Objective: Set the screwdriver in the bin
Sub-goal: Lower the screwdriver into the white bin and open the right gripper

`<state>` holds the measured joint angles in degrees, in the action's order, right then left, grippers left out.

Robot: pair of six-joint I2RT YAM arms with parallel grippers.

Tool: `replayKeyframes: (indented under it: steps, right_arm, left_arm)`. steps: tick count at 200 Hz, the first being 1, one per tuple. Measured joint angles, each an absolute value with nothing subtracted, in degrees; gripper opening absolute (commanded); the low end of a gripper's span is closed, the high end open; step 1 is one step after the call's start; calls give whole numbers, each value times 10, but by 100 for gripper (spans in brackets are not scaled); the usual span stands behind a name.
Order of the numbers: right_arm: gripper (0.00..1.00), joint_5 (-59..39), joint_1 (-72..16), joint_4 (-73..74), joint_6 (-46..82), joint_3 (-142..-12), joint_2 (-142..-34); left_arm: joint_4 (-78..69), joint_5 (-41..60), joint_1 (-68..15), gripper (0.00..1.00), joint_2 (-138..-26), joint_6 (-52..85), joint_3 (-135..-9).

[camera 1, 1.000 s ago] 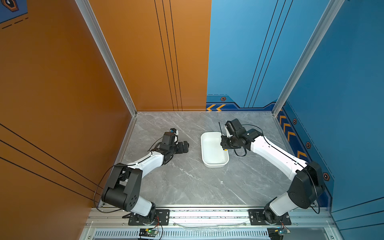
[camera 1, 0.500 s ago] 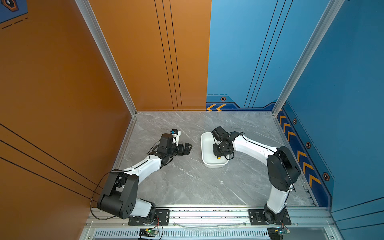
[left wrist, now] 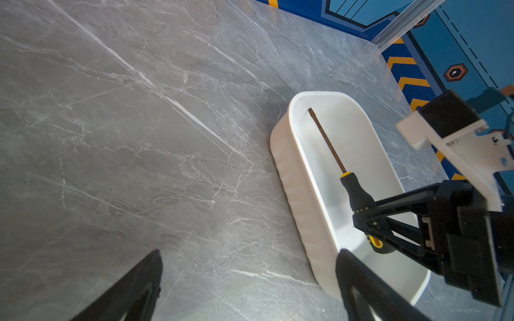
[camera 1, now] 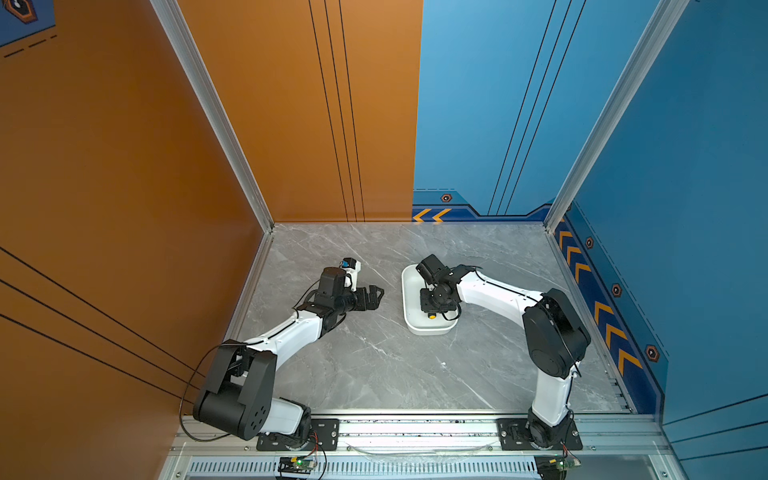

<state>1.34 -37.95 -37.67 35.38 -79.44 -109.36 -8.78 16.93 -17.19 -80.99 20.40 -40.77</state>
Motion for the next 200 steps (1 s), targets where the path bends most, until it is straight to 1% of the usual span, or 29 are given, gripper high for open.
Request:
replayKeyframes:
  steps: [15, 30, 41, 61, 75, 113, 133, 157, 183, 200]
  right_arm:
    - [13, 15, -380, -377, 359, -795, -1102]
    - [16, 16, -380, -376, 361, -795, -1109]
    - [21, 17, -380, -375, 361, -795, -1113]
    - [20, 18, -380, -375, 361, -795, -1116]
    - [23, 18, -381, -374, 361, -797, -1117]
    - [47, 17, -381, -370, 368, -806, -1123]
    - [55, 18, -381, -368, 368, -806, -1123]
    - [58, 18, -383, -369, 365, -806, -1123]
    - [60, 17, -385, -369, 362, -806, -1118]
    - [61, 17, -389, -369, 349, -806, -1097]
  left_arm:
    - [-88, 169, -172, 98, -810, 204, -408]
    - [-88, 167, -172, 98, -810, 204, -408]
    - [-88, 165, -172, 98, -810, 204, -408]
    - [-87, 165, -172, 98, -810, 204, -408]
    - [-88, 163, -172, 98, -810, 204, -408]
    - [-87, 156, -172, 98, -810, 199, -407]
    - [-85, 150, -172, 98, -809, 193, -405]
    - [-79, 142, -172, 98, -804, 189, -403]
    - [-77, 136, -172, 98, -798, 188, -403]
    - [-74, 132, -172, 98, -793, 186, -403]
